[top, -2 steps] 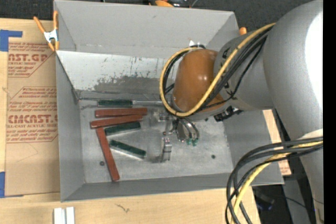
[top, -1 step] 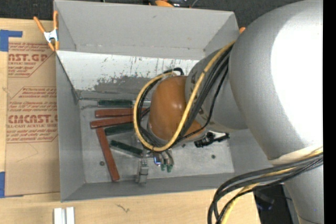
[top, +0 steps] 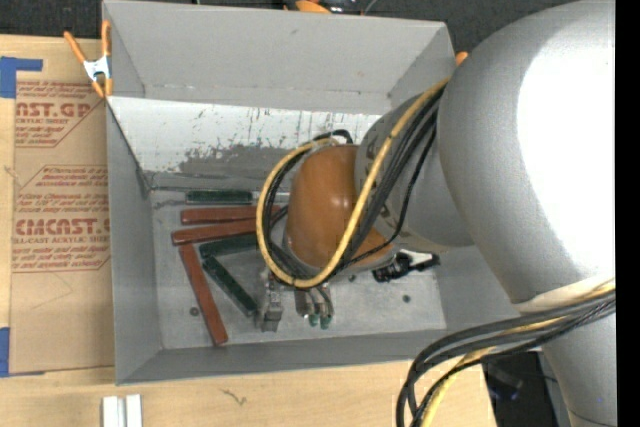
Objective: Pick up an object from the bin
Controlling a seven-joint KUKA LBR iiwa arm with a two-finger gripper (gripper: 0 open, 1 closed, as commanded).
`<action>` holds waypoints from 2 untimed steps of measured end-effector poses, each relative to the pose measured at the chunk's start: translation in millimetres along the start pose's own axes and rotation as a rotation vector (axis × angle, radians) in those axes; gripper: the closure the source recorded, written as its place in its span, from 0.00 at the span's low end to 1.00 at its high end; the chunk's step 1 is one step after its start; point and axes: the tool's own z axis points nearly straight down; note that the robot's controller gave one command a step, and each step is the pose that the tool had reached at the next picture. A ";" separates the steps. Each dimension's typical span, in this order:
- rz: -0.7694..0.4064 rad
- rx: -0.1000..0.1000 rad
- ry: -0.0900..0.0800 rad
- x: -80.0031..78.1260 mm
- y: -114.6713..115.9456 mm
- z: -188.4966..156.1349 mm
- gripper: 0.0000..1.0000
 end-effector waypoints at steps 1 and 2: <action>0.001 -0.002 -0.009 -2.2 0.2 -0.9 0.00; -0.034 -0.001 -0.006 -1.3 17.4 -4.7 0.00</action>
Offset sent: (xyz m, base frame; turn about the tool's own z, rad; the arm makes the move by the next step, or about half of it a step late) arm 0.0000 0.0000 0.0000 0.0000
